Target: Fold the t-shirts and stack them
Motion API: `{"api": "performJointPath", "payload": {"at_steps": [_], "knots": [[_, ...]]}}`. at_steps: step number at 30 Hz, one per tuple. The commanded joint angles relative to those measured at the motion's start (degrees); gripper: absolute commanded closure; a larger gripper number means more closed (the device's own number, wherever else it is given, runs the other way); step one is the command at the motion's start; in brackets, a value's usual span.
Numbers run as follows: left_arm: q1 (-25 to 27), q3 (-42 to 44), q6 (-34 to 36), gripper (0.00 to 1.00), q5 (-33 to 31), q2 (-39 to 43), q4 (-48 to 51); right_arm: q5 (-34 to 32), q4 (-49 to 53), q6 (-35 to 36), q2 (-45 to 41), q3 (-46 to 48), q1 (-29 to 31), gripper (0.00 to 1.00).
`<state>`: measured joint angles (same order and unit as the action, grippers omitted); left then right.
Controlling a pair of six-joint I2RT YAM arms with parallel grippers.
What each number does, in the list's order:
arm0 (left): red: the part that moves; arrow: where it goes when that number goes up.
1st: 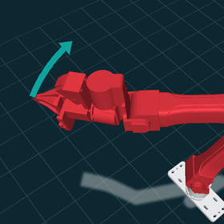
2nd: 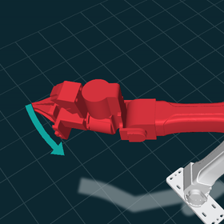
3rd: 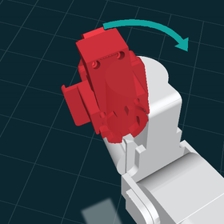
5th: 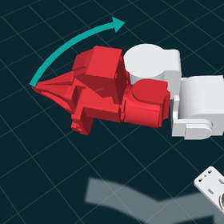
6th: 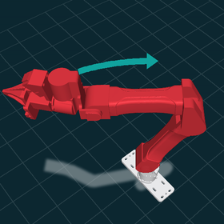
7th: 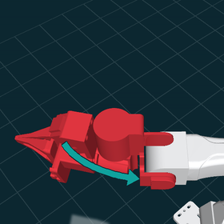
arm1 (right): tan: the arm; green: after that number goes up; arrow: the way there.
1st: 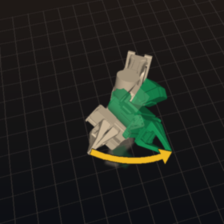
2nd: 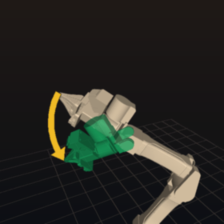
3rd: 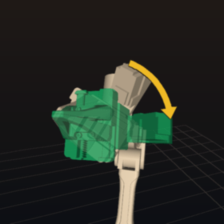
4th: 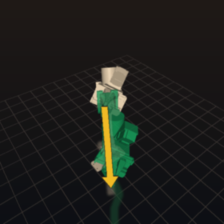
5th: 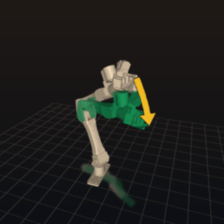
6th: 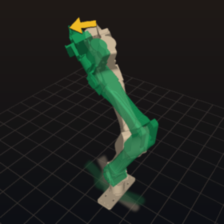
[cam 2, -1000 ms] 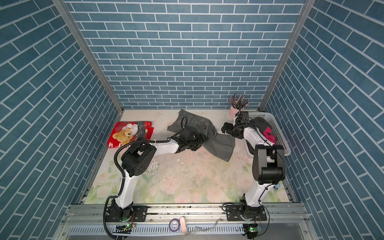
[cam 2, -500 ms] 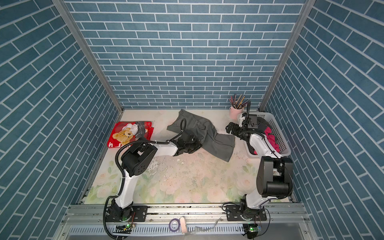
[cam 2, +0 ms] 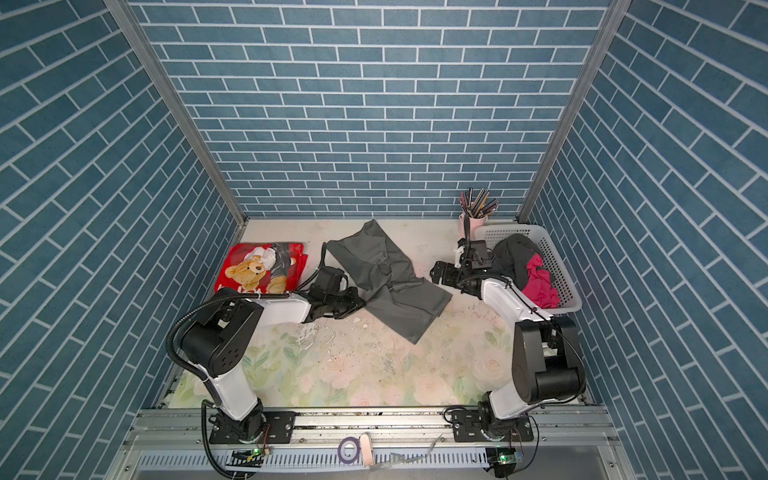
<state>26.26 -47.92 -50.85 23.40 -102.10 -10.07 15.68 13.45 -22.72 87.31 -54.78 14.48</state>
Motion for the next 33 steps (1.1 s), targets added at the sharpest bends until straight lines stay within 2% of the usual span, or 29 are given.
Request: {"api": "performJointPath", "payload": {"at_steps": [1,5,6,7,10,12,13,15,19,22,29,33], "knots": [[-5.4,1.0,7.9,1.00,2.7,1.8,6.8,-2.4,-0.9,-1.3,-0.2,1.7,4.0,0.03],[-9.4,0.8,10.9,1.00,5.6,2.0,8.7,-2.5,-1.5,-0.2,2.7,1.2,9.4,0.03],[-9.9,1.1,10.9,0.94,6.9,2.3,7.6,-2.7,-1.2,0.1,3.7,0.1,10.0,0.03],[-10.2,1.6,10.6,0.84,8.6,2.8,6.4,-2.5,-1.0,0.6,4.8,-1.3,10.4,0.03],[-10.6,1.5,10.5,0.42,10.2,5.4,6.0,-1.3,-2.6,2.9,8.5,-6.1,10.4,0.03],[-10.6,0.5,11.3,0.17,9.9,7.8,7.9,-0.8,-2.4,5.3,13.0,-11.5,10.4,0.03],[-10.6,-0.1,12.1,0.13,9.6,9.2,8.8,-1.0,-1.5,6.1,15.9,-15.2,10.5,0.03],[-10.6,-0.7,13.2,0.13,8.6,11.8,10.8,-1.5,-0.3,7.3,21.5,-21.7,10.4,0.04],[-10.5,1.1,14.0,0.13,7.1,17.5,12.5,-1.8,2.0,7.0,33.0,-34.9,10.5,0.13],[-10.2,4.5,12.9,0.13,7.6,21.0,11.5,-2.0,3.5,6.1,39.7,-42.4,10.6,0.23],[-8.3,9.3,13.8,0.13,7.9,25.2,10.4,-4.1,4.3,4.3,49.3,-52.4,12.1,0.35],[-7.3,9.5,14.4,0.13,6.7,26.0,11.0,-5.5,7.0,2.7,54.2,-57.2,12.7,0.48]]}}
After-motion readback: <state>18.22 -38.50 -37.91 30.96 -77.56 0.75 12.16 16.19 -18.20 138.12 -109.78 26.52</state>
